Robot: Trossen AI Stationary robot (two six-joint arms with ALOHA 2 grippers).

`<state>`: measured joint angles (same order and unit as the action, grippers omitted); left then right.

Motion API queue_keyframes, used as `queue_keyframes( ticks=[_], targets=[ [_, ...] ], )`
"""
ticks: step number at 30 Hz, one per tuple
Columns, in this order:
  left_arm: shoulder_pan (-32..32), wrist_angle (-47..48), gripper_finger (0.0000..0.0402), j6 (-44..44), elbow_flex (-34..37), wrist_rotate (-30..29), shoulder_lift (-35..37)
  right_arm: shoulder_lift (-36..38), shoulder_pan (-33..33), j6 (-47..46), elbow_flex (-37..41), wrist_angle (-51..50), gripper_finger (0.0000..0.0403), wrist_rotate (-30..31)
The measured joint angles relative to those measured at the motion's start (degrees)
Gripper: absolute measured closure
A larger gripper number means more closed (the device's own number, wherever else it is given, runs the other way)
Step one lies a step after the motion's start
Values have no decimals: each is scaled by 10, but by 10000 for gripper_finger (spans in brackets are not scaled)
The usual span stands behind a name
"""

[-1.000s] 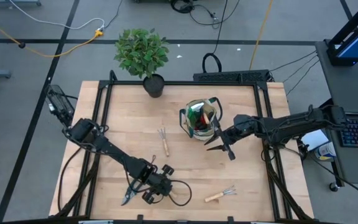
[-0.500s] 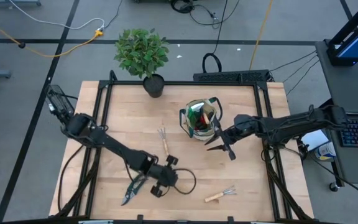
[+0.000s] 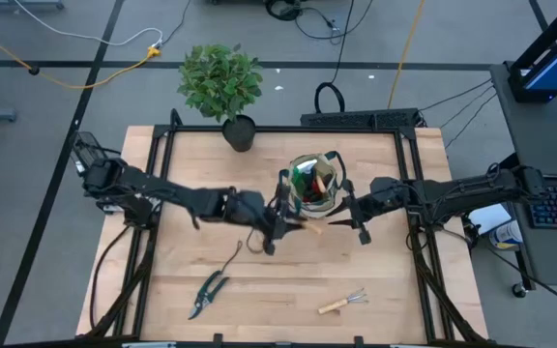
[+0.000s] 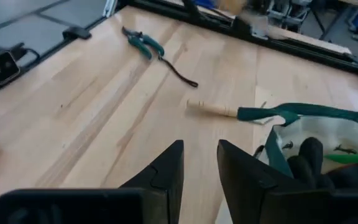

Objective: Pick & Place Garden tools in Gardening bag
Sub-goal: Put the brown trowel into the light brown gardening bag

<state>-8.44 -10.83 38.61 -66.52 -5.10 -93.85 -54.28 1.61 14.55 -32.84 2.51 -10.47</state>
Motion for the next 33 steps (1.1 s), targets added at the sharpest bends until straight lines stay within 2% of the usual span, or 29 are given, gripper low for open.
queue_keyframes(
  ticks=[3, 6, 8, 14, 18, 21, 25, 30, 33],
  targets=[
    [36, -50, 325, 28, 0, 72, -7, -3, 0, 13, 0, 33, 314, 16],
    [73, -88, 327, -8, 0, 142, -15, -3, 0, 37, 0, 70, 314, 72],
    [94, -95, 331, -20, 0, 169, -16, -2, -1, 71, 0, 86, 314, 92],
    [136, -103, 326, -38, 0, 172, -16, -12, -1, 122, 0, 199, 314, 105],
    [145, -115, 327, -6, 0, 175, -15, -31, -4, 174, 0, 265, 314, 122],
    [145, -120, 331, -3, 0, 169, -14, -50, -8, 177, 1, 304, 312, 118],
    [146, -115, 324, -3, 0, 156, -14, -58, -9, 177, 1, 306, 286, 146],
    [146, -114, 327, 10, -1, 135, -13, -56, -9, 177, 2, 328, 241, 151],
    [145, -108, 328, 9, -1, 123, -13, -54, -9, 160, 2, 342, 228, 158]
  ],
)
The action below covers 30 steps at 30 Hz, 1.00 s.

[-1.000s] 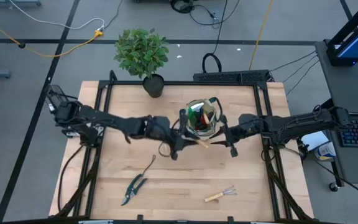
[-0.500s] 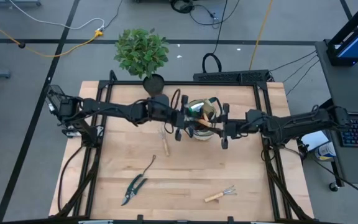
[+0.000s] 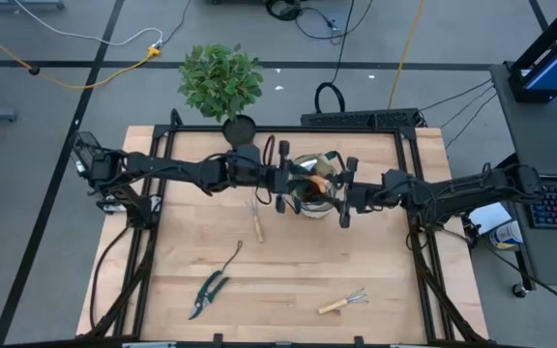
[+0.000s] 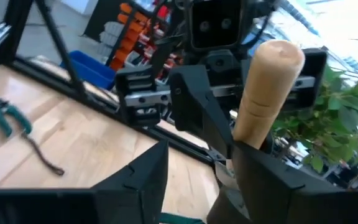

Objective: Pick & Place Garden tools in Gardening bag
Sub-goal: Put the brown trowel into the light brown gardening bag

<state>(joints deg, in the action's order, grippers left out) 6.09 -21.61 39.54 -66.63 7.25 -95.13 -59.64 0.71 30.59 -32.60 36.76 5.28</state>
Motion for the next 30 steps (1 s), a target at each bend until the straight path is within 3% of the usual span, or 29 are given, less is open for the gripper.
queue_keyframes(
  ticks=[7, 15, 18, 27, 30],
  targets=[
    [-2, -25, 324, 9, 3, -19, -4, 2, 0, -46, -1, -54, 235, -5],
    [-4, -8, 328, 8, 2, -35, -4, 10, 0, -7, -2, -36, 247, 113],
    [-5, -16, 326, 8, 2, -66, -4, 13, 0, -2, -3, -42, 248, 121],
    [-3, -29, 324, 20, 2, -70, -15, 14, 0, -14, -2, 4, 248, 23],
    [-3, -48, 323, 23, 1, -42, -21, 14, 0, -14, -2, 24, 248, 21]
  ],
)
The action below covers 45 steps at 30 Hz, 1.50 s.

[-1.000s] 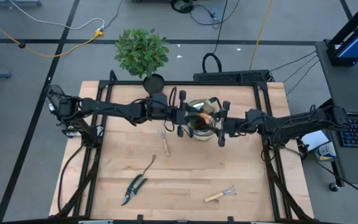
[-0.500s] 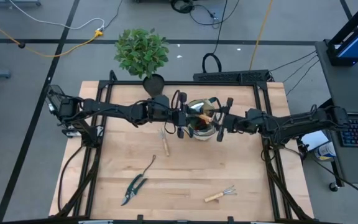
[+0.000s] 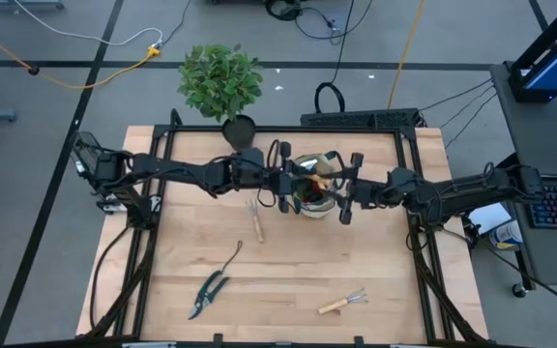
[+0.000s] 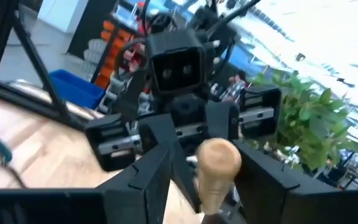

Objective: Pick & Place Garden tools in Gardening bag
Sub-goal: Put the brown trowel into the light brown gardening bag

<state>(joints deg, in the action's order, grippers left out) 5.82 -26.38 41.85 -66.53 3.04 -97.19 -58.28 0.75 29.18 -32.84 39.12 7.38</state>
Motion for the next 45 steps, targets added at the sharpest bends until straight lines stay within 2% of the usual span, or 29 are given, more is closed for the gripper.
queue_keyframes(
  ticks=[5, 11, 14, 28, 32, 39, 45],
  targets=[
    [-4, -20, 322, 5, 0, 25, -7, 0, 0, 0, 0, 5, 260, -2],
    [-7, -46, 321, -4, 0, 18, -8, 0, 0, -10, 0, -5, 325, 0],
    [-8, -46, 321, -9, 0, 19, -8, 0, 0, -2, 0, -5, 343, 1],
    [-7, -8, 312, -42, 0, 14, -8, 0, 0, -17, 0, -56, 342, 0],
    [-5, 23, 296, -41, 1, 6, -8, 0, 0, -32, 0, -91, 343, 5],
    [-4, 68, 257, -46, 1, -47, -8, 5, 0, -14, 1, -182, 340, 71],
    [-4, 81, 226, -95, 1, -79, -8, 37, 1, 7, 1, -214, 342, 75]
  ],
)
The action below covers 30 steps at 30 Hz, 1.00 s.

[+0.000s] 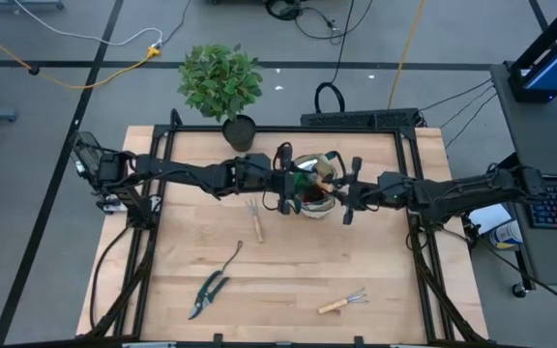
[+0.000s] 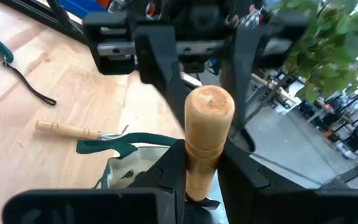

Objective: Pick & Place Garden tools in Gardening bag
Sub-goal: Put the brown trowel into the light brown gardening bag

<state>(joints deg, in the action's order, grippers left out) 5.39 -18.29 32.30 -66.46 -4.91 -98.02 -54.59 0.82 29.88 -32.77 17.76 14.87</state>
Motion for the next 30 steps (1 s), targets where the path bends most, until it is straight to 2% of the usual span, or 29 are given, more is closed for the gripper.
queue_keyframes(
  ticks=[5, 10, 15, 19, 26, 30],
  targets=[
    [-2, 56, 225, -62, 0, -1, 0, 47, -6, 21, 0, -30, 342, 2],
    [-8, 118, 235, -97, 0, 77, 0, 54, -32, 5, 0, -91, 343, -2],
    [-19, 123, 247, -136, 0, 131, 0, 18, -63, -7, 0, -90, 343, -78],
    [-28, 122, 249, -129, 0, 132, 0, -19, -84, 19, 0, -86, 343, -76],
    [-30, 126, 247, -130, 0, 125, 0, -54, -101, 168, 0, -54, 338, -77],
    [-30, 126, 247, -128, 0, 125, 0, -63, -105, 188, 0, -57, 335, -91]
  ],
)
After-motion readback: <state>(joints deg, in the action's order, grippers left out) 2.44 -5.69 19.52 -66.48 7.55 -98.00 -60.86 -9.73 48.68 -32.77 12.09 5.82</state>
